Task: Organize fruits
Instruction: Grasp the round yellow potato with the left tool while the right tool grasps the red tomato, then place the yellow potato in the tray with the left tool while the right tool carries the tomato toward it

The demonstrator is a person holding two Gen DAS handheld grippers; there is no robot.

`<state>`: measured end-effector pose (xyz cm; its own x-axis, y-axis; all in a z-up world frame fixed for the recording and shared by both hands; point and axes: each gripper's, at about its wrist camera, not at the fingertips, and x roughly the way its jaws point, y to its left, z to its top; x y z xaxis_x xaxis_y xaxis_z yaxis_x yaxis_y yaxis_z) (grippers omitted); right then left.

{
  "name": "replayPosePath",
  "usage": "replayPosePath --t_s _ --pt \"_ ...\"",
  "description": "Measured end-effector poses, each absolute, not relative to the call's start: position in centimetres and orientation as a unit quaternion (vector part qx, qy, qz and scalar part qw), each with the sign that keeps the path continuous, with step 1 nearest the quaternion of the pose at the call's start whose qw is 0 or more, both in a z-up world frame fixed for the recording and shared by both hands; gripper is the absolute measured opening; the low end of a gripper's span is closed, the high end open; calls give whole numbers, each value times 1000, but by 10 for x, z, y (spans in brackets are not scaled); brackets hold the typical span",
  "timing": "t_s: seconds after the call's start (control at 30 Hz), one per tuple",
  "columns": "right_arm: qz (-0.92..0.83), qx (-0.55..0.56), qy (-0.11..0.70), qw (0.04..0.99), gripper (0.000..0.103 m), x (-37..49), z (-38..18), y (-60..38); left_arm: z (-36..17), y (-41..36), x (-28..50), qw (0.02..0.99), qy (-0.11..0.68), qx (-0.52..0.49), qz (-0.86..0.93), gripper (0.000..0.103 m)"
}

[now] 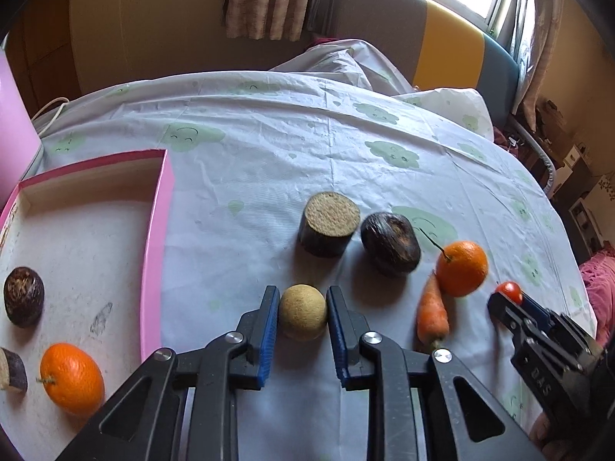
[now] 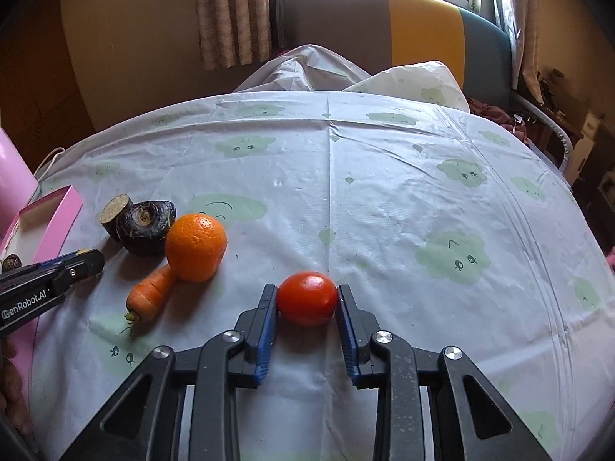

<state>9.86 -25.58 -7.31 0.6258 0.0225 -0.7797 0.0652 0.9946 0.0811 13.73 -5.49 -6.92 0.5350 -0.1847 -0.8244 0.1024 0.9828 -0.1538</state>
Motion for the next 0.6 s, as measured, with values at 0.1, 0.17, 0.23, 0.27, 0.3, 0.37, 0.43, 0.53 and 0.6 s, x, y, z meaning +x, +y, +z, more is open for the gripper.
replayPosePath --t_s 0.1,0.17,0.23,0.27,0.3,0.37,0.43,0.53,0.6 --pt "-11 55 428 902 30 98 -74 -257 -65 -53 124 876 471 -43 -88 25" --pt "-13 51 428 902 30 98 -74 -256 -60 -51 116 879 466 -43 -91 25" --pt "-15 47 428 902 30 99 -74 -254 -53 -50 107 882 459 -39 -96 25" --pt "-15 45 428 902 30 99 -74 -253 -49 -49 103 885 455 -35 -95 25" --pt "-16 44 428 902 30 99 -74 -253 -45 -47 99 887 450 -35 -97 25" --pt "-17 42 429 902 30 99 -74 -252 -36 -42 91 891 441 -36 -99 25" --pt "-18 39 429 902 30 99 -74 -251 -28 -35 84 897 431 -36 -98 25" --pt "-20 37 429 902 30 99 -74 -251 -19 -22 76 902 422 -38 -88 25" --pt "-22 33 429 902 30 99 -74 -250 -16 -12 73 903 420 -44 -81 25"
